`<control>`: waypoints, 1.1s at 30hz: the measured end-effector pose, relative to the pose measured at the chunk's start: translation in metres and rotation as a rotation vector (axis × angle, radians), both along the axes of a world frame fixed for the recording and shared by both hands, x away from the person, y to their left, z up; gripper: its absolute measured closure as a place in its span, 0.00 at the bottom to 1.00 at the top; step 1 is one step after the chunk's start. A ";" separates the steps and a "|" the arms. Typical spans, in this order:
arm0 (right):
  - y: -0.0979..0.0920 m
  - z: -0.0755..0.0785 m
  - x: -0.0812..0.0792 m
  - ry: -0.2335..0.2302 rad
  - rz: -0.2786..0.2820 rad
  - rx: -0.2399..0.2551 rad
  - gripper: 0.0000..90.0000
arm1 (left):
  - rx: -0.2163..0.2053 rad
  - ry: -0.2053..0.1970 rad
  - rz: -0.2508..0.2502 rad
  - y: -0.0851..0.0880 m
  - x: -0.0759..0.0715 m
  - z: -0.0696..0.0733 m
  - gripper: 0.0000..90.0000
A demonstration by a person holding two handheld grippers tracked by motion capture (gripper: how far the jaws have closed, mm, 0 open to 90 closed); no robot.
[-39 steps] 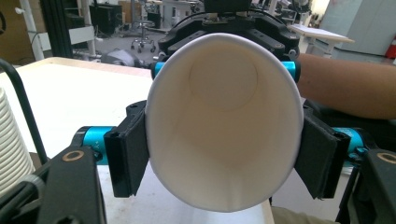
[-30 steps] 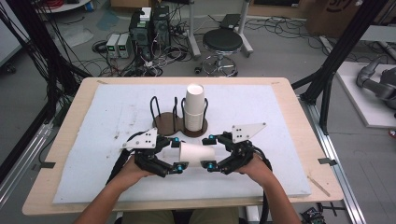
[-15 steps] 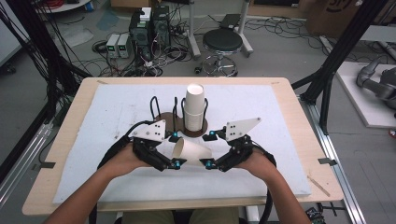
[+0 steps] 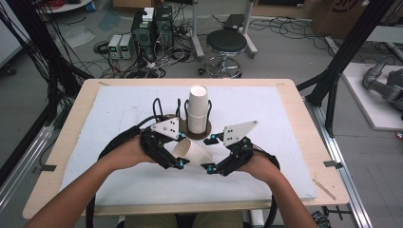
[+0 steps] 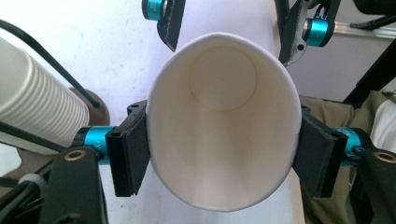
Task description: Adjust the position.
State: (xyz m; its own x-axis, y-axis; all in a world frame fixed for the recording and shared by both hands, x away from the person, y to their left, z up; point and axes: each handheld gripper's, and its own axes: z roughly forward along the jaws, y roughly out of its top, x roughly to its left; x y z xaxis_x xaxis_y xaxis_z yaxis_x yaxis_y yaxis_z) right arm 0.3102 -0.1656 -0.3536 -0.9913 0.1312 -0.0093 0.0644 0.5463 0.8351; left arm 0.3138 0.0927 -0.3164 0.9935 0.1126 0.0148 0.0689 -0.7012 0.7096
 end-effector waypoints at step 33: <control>0.040 -0.009 0.007 0.031 0.077 -0.196 0.29 | 0.140 0.006 -0.047 -0.019 -0.002 -0.006 0.33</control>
